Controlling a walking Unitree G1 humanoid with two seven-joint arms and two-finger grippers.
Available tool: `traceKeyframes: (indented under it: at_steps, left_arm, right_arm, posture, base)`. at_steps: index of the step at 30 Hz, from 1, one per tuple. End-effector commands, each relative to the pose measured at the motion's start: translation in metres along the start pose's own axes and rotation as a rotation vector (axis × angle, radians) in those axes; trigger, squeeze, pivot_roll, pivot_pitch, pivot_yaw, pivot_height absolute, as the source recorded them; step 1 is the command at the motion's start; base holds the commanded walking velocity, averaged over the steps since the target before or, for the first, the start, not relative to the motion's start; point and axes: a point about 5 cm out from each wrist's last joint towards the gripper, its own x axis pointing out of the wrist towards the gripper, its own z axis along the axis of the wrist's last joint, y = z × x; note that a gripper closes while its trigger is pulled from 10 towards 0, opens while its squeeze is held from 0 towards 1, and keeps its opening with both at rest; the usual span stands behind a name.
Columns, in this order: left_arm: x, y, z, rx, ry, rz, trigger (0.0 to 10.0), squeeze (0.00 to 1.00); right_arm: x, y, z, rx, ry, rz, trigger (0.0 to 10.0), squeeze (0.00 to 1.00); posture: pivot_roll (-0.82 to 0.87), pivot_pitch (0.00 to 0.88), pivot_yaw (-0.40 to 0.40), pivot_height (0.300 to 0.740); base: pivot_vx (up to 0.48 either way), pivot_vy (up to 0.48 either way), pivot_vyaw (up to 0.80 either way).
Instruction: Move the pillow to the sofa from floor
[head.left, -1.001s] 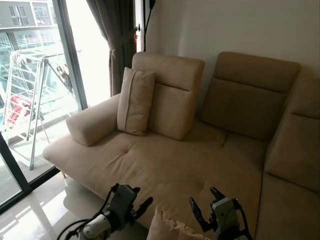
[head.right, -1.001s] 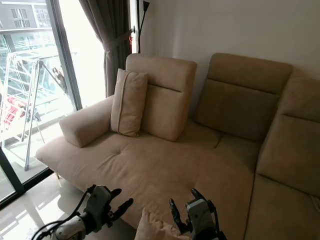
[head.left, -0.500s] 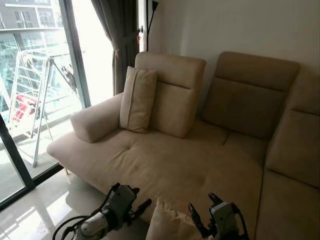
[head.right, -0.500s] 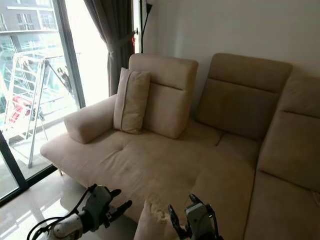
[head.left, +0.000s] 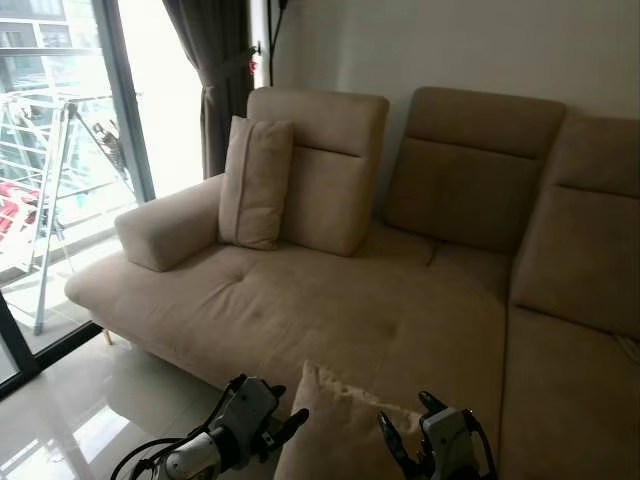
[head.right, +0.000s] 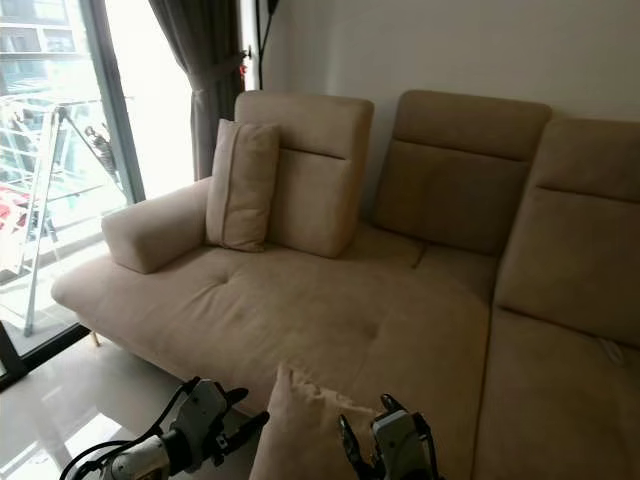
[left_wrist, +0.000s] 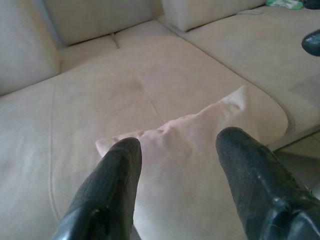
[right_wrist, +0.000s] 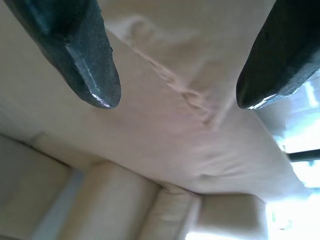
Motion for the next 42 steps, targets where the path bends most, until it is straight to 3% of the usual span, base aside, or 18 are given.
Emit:
traceKeyframes:
  at_steps: [1,8,11,17,25,26,27,28,29,31,32,34,38,39,42]
  left_arm:
    - [0.000,-0.002,-0.001,0.031,0.007,-0.021,10.0,0.00]
    - [0.004,-0.005,0.007,0.074,-0.021,-0.043,10.0,0.00]
    - [0.011,-0.008,0.016,0.111,-0.043,-0.068,10.0,0.00]
    - [0.015,-0.011,0.025,0.131,-0.065,-0.086,10.0,0.00]
    - [0.012,-0.012,0.026,0.135,-0.073,-0.089,10.0,0.00]
    - [0.004,-0.014,0.025,0.137,-0.069,-0.096,10.0,0.00]
    - [-0.006,-0.016,0.024,0.142,-0.060,-0.103,10.0,0.00]
    - [-0.006,-0.016,0.024,0.142,-0.060,-0.103,10.0,0.00]
    - [-0.013,-0.018,0.023,0.146,-0.051,-0.109,10.0,0.00]
    - [-0.013,-0.018,0.023,0.146,-0.051,-0.109,10.0,0.00]
    - [-0.023,-0.019,0.023,0.156,-0.041,-0.113,10.0,0.00]
    - [-0.036,-0.021,0.028,0.172,-0.033,-0.108,10.0,0.00]
    - [-0.039,-0.023,0.032,0.174,-0.034,-0.104,10.0,0.00]
    - [-0.043,-0.028,0.036,0.176,-0.038,-0.107,10.0,0.00]
    - [-0.049,-0.037,0.043,0.174,-0.041,-0.117,10.0,0.00]
  right_arm:
    - [-0.003,-0.011,-0.004,0.024,0.030,-0.057,10.0,0.00]
    - [-0.010,-0.028,-0.024,0.054,0.177,-0.082,10.0,0.00]
    - [-0.005,-0.037,-0.032,0.057,0.260,-0.024,10.0,0.00]
    - [0.019,-0.051,-0.020,-0.037,0.254,0.075,10.0,0.00]
    - [0.031,-0.055,-0.011,-0.072,0.245,0.112,10.0,0.04]
    - [0.037,-0.054,-0.007,-0.082,0.242,0.145,10.0,1.00]
    - [0.042,-0.053,-0.005,-0.089,0.245,0.170,10.0,0.72]
    - [0.042,-0.053,-0.005,-0.089,0.245,0.170,10.0,0.72]
    - [0.046,-0.053,-0.004,-0.093,0.249,0.184,10.0,0.14]
    - [0.046,-0.053,-0.004,-0.093,0.249,0.184,10.0,0.14]
    - [0.048,-0.054,-0.004,-0.105,0.258,0.185,10.0,0.00]
    - [0.052,-0.054,-0.004,-0.130,0.263,0.176,10.0,0.00]
    - [0.054,-0.054,-0.003,-0.143,0.262,0.172,10.0,0.00]
    - [0.058,-0.053,0.000,-0.167,0.255,0.165,10.0,0.00]
    - [0.065,-0.054,0.006,-0.211,0.241,0.147,10.0,0.00]
  posture:
    - [-0.02,0.000,0.007,0.600]
    - [-0.03,0.000,0.010,0.600]
    - [-0.04,0.000,0.020,0.600]
    - [-0.03,0.000,0.030,0.600]
    - [-0.01,0.027,0.033,0.600]
    - [0.05,0.095,0.048,0.600]
    - [0.07,0.122,0.058,0.600]
    - [0.07,0.122,0.058,0.600]
    - [0.08,0.129,0.061,0.600]
    - [0.08,0.129,0.061,0.600]
    - [0.12,0.172,0.080,0.600]
    - [0.16,0.222,0.104,0.600]
    - [0.17,0.230,0.107,0.600]
    - [0.20,0.276,0.124,0.600]
    - [0.21,0.296,0.131,0.600]
  base:
    - [0.000,0.000,0.00]
    - [0.000,0.000,0.00]
    - [0.000,0.000,0.00]
    - [0.000,0.000,0.00]
    - [0.000,0.000,0.00]
    - [0.000,0.000,0.00]
    - [0.000,0.000,0.00]
    - [0.000,0.000,0.00]
    - [0.000,0.000,0.00]
    - [0.000,0.000,0.00]
    - [0.000,0.000,0.00]
    - [0.000,0.000,0.00]
    - [0.000,0.000,0.00]
    - [0.000,0.000,0.00]
    - [0.000,0.000,0.00]
